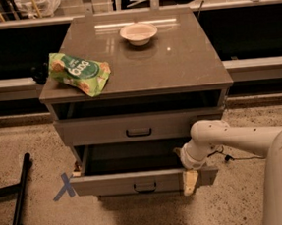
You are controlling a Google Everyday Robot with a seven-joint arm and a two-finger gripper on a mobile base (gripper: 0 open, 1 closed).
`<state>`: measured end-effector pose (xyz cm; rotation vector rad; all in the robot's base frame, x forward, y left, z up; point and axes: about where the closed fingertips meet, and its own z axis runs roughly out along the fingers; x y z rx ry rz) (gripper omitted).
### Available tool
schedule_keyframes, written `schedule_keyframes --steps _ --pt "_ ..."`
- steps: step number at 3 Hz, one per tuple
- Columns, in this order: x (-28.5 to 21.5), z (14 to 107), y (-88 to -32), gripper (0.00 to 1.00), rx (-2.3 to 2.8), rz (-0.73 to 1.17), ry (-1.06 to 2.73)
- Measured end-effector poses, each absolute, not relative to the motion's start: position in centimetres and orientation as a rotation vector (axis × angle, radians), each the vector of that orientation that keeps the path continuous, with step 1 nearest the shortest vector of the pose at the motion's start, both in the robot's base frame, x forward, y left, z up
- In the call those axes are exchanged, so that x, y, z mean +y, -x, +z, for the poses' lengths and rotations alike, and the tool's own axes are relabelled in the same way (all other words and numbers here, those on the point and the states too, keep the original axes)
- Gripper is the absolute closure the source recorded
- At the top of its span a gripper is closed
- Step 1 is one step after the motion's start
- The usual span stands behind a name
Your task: Open middle drawer
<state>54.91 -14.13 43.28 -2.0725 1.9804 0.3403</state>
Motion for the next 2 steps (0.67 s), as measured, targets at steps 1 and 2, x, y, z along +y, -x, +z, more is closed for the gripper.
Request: schedule_keyframes --steps 1,2 --pt "-14.1 43.3 -54.9 0.0 1.98 0.34 2.073" --pt "-14.3 42.6 -53.0 0.0 1.989 0.394 2.088"
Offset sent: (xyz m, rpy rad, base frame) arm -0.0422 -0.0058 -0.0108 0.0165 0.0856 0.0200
